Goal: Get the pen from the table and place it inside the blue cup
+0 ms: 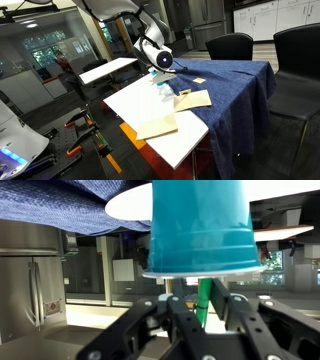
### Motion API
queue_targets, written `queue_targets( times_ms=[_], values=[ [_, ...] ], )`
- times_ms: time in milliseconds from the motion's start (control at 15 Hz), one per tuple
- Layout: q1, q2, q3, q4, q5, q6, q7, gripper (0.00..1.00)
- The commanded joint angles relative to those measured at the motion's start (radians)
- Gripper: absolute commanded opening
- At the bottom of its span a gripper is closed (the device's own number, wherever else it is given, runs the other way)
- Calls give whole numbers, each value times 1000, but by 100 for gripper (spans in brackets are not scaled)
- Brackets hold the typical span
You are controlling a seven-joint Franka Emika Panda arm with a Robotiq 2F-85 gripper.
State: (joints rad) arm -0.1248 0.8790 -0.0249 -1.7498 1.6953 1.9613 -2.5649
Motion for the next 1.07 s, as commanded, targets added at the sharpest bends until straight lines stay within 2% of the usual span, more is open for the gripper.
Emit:
queue_targets(
  times_ms=[0, 200, 333, 600, 733, 1000],
  values=[
    [2, 14, -10, 21, 29, -28, -26, 67],
    [1, 11, -10, 21, 36, -32, -31, 91],
    [0, 0, -9, 14, 40, -36, -38, 100],
    [-2, -32, -8, -5, 45, -61, -70, 100],
    [2, -50, -13, 22, 26, -76, -36, 100],
    [3, -121, -14, -4, 20, -112, -35, 100]
  ],
)
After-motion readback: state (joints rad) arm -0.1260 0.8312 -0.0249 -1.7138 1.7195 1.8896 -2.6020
